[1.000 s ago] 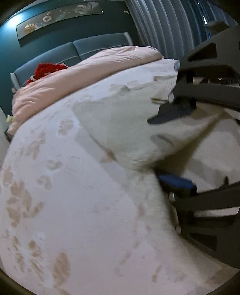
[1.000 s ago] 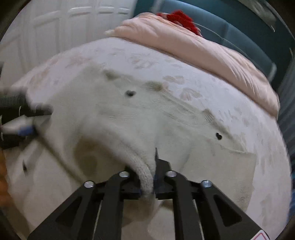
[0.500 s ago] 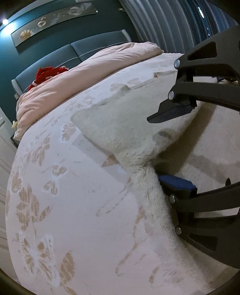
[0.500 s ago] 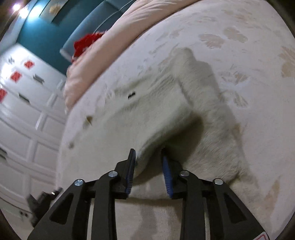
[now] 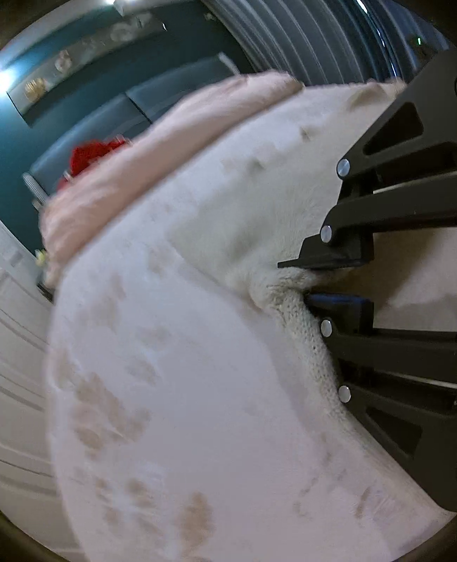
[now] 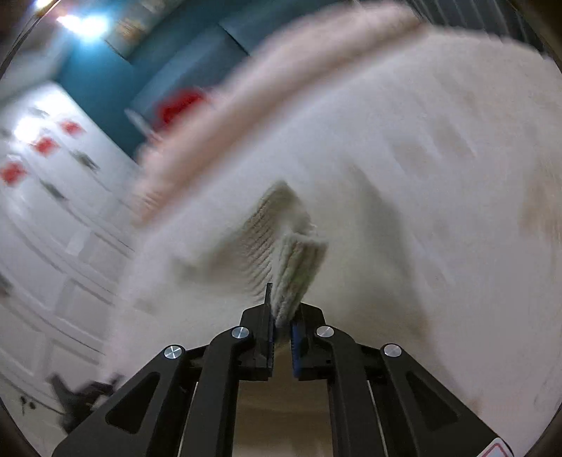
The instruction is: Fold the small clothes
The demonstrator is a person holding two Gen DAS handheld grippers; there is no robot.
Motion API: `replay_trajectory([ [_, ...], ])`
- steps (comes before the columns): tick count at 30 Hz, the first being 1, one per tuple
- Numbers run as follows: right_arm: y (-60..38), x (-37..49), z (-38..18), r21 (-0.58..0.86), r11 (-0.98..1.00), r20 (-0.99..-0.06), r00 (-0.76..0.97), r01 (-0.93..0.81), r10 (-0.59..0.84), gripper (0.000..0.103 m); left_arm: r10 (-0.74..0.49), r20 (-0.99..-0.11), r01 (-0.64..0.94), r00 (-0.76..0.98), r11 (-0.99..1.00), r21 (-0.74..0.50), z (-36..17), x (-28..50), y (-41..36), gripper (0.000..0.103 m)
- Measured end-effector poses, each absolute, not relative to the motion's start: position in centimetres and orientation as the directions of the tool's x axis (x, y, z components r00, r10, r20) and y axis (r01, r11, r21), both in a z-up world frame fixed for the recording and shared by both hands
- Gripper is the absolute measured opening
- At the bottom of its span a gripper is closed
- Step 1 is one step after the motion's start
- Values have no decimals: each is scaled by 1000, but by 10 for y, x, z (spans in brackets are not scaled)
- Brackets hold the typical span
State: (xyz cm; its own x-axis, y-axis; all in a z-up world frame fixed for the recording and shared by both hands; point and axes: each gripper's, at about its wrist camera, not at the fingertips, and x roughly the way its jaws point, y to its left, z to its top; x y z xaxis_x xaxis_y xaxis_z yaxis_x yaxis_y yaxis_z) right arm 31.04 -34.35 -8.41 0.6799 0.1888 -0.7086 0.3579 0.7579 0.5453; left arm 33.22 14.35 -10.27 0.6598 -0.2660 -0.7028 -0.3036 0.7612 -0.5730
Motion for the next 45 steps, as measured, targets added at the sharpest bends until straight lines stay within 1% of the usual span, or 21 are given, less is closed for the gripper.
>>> replay_trajectory([
  [1,-346,311,-108,528,756,-754,624,388,206,2,-274,-696,-297,663,757,-581,-117,328,144,12],
  [2,-347,300,-107,551,755,-715,668,355,208,4,-268,-668,-267,694,766,-585,-118,324,144,12],
  [3,-346,295,-97,537,764,-714,674,357,187,10,-256,-657,-241,710,787,-567,-116,321,140,13],
  [4,-344,292,-84,503,777,-731,667,379,148,21,-249,-650,-231,718,795,-560,-115,319,138,14],
  [7,-322,273,-30,369,845,-683,730,387,-36,26,-258,-619,-215,742,783,-584,-118,317,140,15],
  [9,-286,291,2,343,908,-651,758,242,44,33,-262,-599,-205,757,775,-598,-120,314,140,15],
  [13,-190,365,13,351,931,-682,653,-104,330,49,-280,-567,-186,774,756,-627,-121,311,143,15],
  [14,-158,389,10,334,926,-700,612,-176,369,50,-283,-562,-182,777,754,-632,-123,309,144,15],
  [17,-79,448,-4,277,913,-766,505,-301,398,50,-287,-551,-171,784,753,-636,-127,308,144,15],
  [20,-33,472,-21,260,904,-793,458,-340,401,50,-288,-542,-162,789,754,-637,-129,307,144,15],
  [22,-18,486,-33,258,904,-797,454,-340,398,57,-286,-538,-158,793,757,-634,-131,307,144,15],
  [24,2,505,-47,258,907,-819,423,-334,388,58,-284,-534,-153,796,759,-633,-131,306,143,15],
  [25,7,511,-53,254,906,-831,403,-339,383,45,-284,-532,-152,798,760,-632,-131,306,143,15],
  [27,23,516,-58,247,893,-843,370,-377,390,8,-283,-530,-150,800,761,-632,-132,305,142,15],
  [28,25,515,-53,246,890,-831,389,-384,397,7,-282,-527,-148,801,761,-632,-132,304,142,15],
  [32,17,506,-2,346,835,-662,520,-427,540,6,-279,-520,-145,807,761,-633,-132,303,141,15],
  [34,16,514,-6,335,846,-657,541,-414,525,4,-274,-524,-148,807,765,-627,-132,302,140,15],
  [38,28,548,-90,206,921,-843,417,-330,338,2,-268,-529,-150,805,771,-619,-132,301,138,15],
  [40,16,538,-71,254,917,-790,482,-307,380,9,-268,-527,-148,806,771,-619,-133,302,138,15],
  [42,-14,513,-39,363,887,-702,542,-285,461,10,-265,-529,-149,806,774,-615,-134,303,137,15],
  [45,-75,450,-9,376,897,-644,631,-232,433,14,-260,-534,-152,805,779,-609,-134,305,137,15],
])
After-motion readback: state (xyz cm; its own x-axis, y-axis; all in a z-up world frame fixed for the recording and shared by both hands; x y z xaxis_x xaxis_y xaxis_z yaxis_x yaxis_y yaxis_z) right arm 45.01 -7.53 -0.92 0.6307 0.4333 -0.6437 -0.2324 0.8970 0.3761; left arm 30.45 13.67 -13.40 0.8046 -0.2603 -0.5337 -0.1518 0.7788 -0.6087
